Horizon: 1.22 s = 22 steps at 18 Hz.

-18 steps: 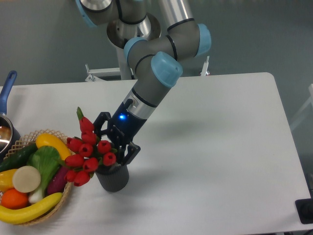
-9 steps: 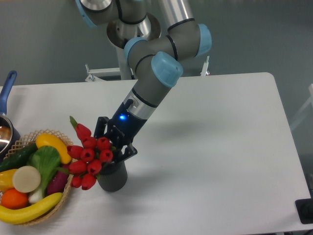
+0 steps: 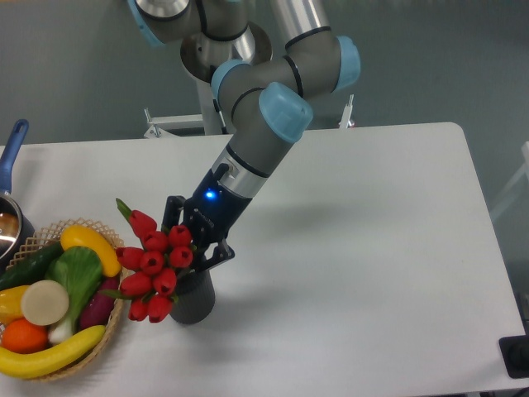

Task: Pick up the flowers from the vase
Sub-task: 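Lift the gripped tulip bunch up out of the black vase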

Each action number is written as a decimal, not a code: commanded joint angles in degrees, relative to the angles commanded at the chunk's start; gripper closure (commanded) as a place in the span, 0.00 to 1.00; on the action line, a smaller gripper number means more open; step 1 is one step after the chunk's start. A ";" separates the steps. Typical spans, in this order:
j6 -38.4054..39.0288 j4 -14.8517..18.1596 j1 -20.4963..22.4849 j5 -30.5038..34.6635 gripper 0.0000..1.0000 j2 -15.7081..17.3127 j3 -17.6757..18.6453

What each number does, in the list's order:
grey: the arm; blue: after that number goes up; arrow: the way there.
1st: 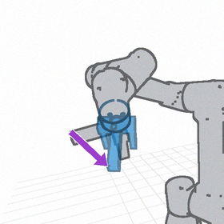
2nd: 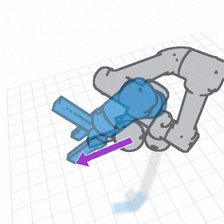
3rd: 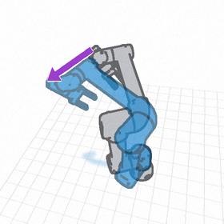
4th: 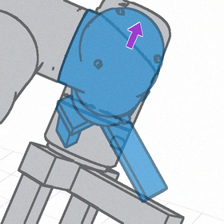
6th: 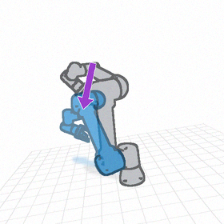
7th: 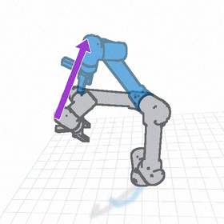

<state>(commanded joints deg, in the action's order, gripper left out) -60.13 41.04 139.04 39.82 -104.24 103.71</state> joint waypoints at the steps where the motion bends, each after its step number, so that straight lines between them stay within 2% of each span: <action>1: 0.71 0.09 0.35 -0.88 0.62 0.18 -0.18; 7: 4.14 0.09 1.05 -2.47 0.62 2.63 -0.61; 10: 6.77 0.09 1.49 -4.40 0.62 2.99 -2.46; 22: 16.09 0.09 2.72 -5.36 0.61 3.60 -10.37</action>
<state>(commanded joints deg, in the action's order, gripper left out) -44.04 41.13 141.76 34.46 -100.64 93.34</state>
